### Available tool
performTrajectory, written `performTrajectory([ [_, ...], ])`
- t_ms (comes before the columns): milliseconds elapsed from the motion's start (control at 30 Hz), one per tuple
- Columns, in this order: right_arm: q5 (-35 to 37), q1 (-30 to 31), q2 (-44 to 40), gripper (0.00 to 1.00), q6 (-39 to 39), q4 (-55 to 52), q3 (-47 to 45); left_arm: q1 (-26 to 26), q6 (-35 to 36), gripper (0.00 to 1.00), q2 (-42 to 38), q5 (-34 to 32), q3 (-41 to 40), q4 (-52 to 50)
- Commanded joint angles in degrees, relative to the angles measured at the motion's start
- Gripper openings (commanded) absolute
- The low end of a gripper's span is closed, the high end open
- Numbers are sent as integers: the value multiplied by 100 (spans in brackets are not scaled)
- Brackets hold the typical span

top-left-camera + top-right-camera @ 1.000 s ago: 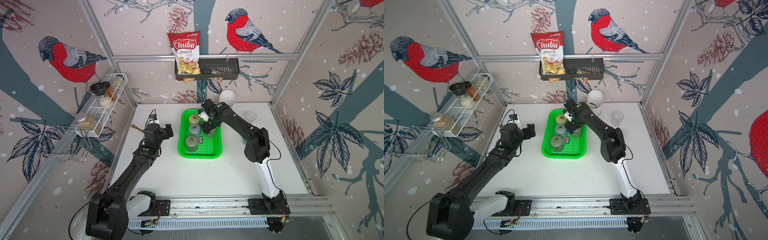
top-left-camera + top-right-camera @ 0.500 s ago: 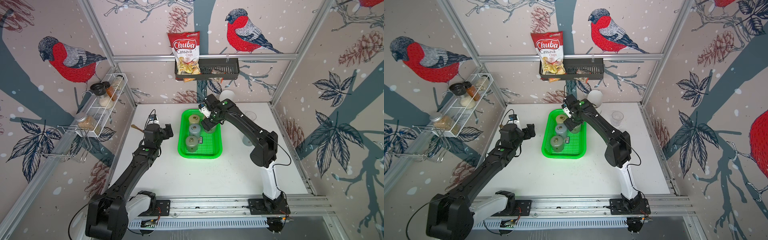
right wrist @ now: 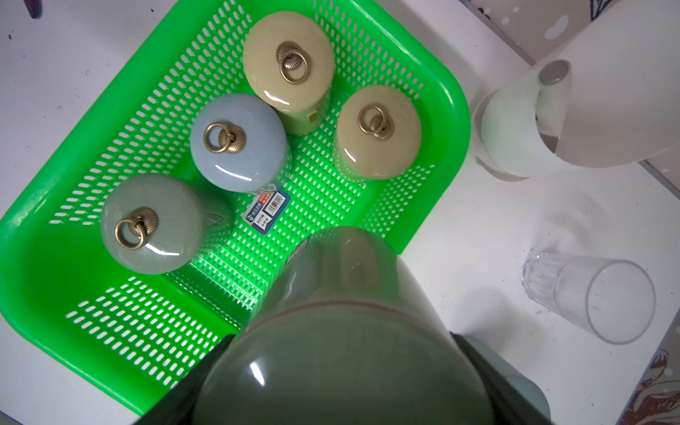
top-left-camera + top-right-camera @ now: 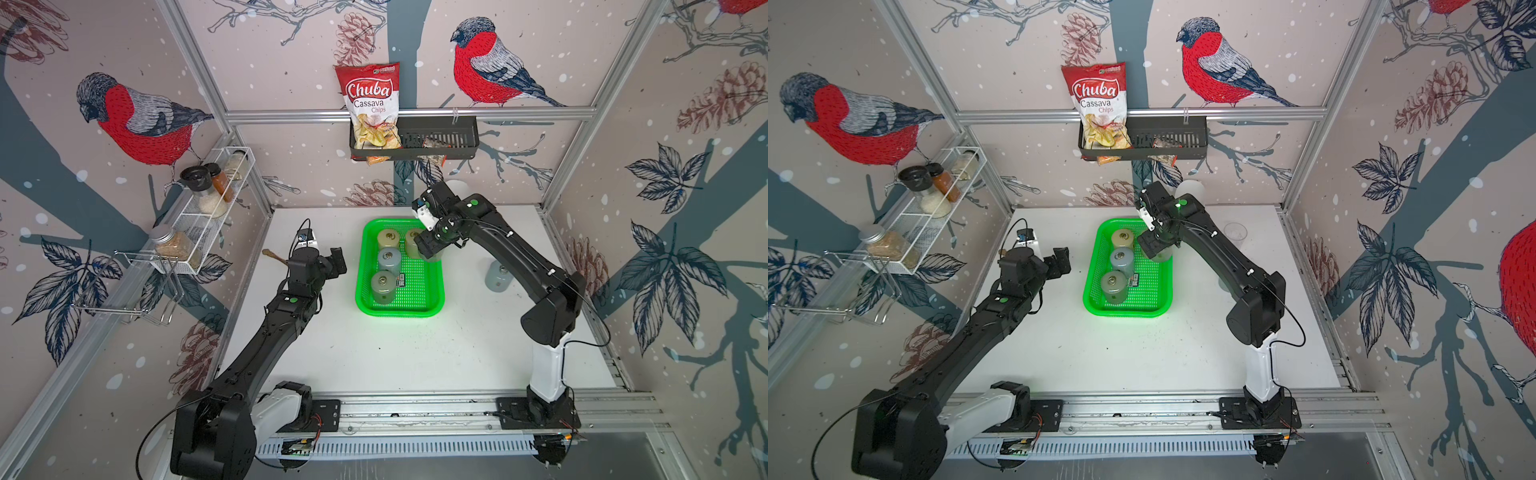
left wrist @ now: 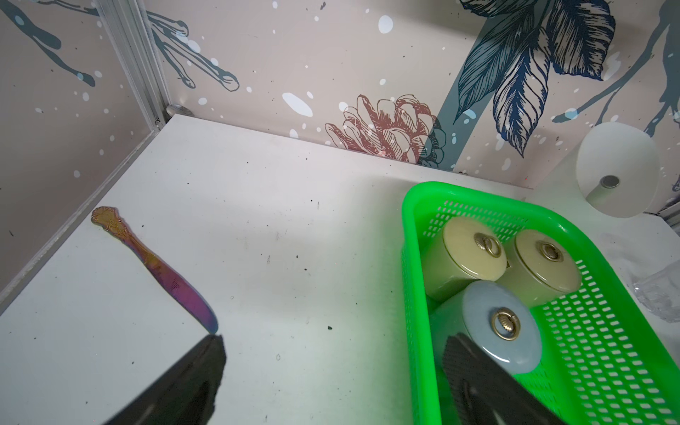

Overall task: Take the tea canister out of the basket
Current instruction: Pick up the tea canister from the basket, then place the tea canister at the center of the board.

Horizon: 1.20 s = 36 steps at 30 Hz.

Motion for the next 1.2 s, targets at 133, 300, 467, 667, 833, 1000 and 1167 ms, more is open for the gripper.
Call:
performTrajectory([
  [133, -110, -535, -551, 0, 214, 161, -726, -19, 56, 97, -38, 14, -4, 36],
  [300, -173, -1007, -717, 0, 284, 218, -1401, -17, 44, 97, 8, 53, -17, 63],
  [467, -276, -1308, -881, 0, 265, 474, -1952, -14, 43, 97, 17, 41, -57, 86],
  [667, -428, -1555, -920, 0, 211, 819, -2376, -17, 11, 96, 43, 62, -65, 108],
  [833, -544, -1667, -874, 0, 179, 1125, -2700, -20, -7, 97, 56, 61, -94, 121],
  [1000, -587, -1732, -782, 0, 179, 1368, -2945, -19, -13, 97, 95, 64, -105, 134],
  [1167, -629, -1788, -712, 0, 179, 1556, -3137, -20, -14, 97, 113, 69, -101, 134],
])
